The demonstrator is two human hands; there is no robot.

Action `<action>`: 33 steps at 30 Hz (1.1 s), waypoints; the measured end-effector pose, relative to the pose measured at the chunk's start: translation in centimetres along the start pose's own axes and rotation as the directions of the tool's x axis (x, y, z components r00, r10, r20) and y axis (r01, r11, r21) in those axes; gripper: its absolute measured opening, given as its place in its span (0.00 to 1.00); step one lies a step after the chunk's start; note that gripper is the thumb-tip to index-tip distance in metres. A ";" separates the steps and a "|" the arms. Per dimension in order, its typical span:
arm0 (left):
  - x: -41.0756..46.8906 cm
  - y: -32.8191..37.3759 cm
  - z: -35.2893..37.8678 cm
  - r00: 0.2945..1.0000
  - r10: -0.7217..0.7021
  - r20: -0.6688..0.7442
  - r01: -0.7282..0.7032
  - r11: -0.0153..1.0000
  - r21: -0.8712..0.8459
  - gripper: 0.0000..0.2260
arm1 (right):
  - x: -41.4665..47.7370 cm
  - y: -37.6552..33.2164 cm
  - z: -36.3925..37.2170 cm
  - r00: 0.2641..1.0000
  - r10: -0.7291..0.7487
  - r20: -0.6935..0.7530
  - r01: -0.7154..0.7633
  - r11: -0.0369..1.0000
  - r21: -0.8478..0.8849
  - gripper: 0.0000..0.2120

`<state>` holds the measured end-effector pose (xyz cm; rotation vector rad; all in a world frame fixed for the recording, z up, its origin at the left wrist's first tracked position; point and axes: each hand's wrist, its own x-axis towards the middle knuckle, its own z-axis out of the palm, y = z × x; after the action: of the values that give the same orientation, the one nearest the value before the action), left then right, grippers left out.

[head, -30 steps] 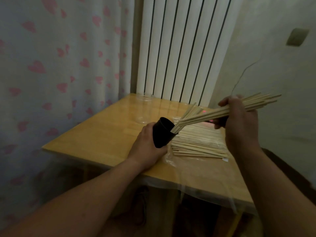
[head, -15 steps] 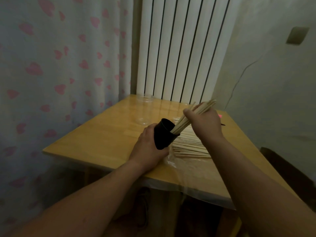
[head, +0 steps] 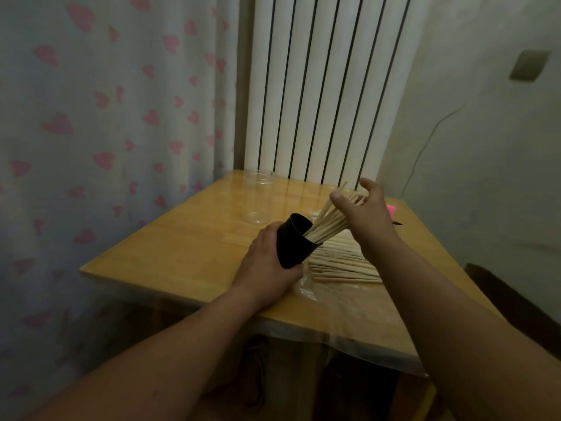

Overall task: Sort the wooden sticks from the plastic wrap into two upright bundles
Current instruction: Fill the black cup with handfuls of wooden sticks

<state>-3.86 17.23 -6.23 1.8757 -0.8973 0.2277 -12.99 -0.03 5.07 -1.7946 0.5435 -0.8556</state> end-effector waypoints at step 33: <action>0.2 -0.4 0.0 0.999 -0.050 -0.006 0.049 0.998 -0.033 0.39 | -1.9 5.8 -3.7 0.859 0.209 0.468 0.466 0.063 -0.882 0.12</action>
<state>-3.46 17.24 -6.46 1.8634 -0.8439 0.1881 -16.91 -3.10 -0.07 -3.3313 0.6805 0.1605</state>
